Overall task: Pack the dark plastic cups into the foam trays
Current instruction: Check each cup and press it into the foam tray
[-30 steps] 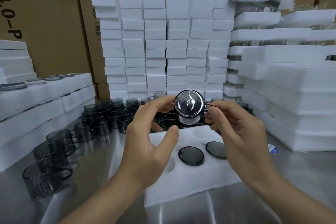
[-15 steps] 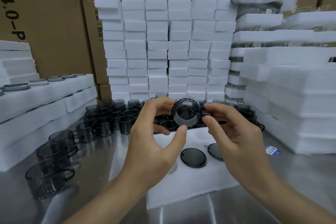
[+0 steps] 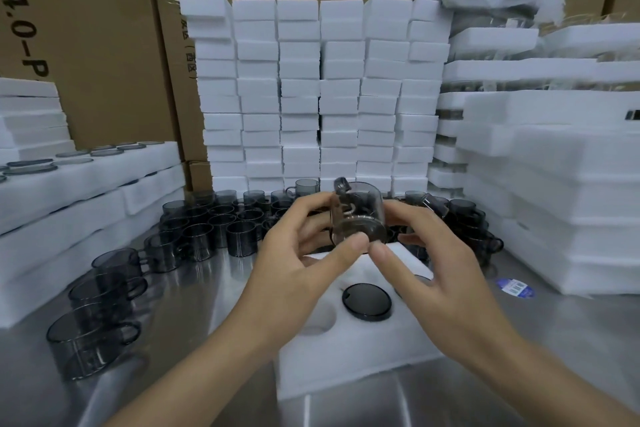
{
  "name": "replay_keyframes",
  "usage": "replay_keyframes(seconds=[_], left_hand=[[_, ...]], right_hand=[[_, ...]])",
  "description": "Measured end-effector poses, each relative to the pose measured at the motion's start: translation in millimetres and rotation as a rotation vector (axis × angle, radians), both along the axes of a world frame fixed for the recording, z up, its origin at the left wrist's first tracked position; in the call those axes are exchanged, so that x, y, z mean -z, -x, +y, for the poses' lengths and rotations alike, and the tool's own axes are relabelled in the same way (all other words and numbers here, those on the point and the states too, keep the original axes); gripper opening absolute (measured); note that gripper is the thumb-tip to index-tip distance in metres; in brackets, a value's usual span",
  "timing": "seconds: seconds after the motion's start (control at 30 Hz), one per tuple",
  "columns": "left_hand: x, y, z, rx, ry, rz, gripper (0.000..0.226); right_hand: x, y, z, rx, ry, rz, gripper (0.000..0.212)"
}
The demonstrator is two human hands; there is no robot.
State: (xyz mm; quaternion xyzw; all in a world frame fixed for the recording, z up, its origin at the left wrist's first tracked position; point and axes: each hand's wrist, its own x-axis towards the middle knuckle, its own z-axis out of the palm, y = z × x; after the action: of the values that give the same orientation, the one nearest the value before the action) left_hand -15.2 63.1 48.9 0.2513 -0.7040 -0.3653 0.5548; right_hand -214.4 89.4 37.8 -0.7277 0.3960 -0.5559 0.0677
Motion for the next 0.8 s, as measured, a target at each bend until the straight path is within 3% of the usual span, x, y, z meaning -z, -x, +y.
replay_keyframes(seconds=[0.1,0.27,0.53,0.7,0.8], left_hand=[[-2,0,2,0.028,-0.048,-0.039,0.048],[-1,-1,1,-0.024,0.003,-0.080,0.049],[4,0,2,-0.085,0.061,-0.244,0.057],[3,1,0,-0.040,0.030,-0.115,0.057],[1,-3,-5,-0.009,-0.017,-0.032,0.058]], right_hand=[[-1,-2,0,-0.012,0.018,-0.039,0.037],[-5,-2,4,0.013,0.077,-0.109,0.042],[-8,-4,12,-0.059,0.152,0.013,0.044],[-3,-5,7,-0.061,0.144,0.100,0.053],[2,-4,1,-0.046,0.005,0.067,0.056]])
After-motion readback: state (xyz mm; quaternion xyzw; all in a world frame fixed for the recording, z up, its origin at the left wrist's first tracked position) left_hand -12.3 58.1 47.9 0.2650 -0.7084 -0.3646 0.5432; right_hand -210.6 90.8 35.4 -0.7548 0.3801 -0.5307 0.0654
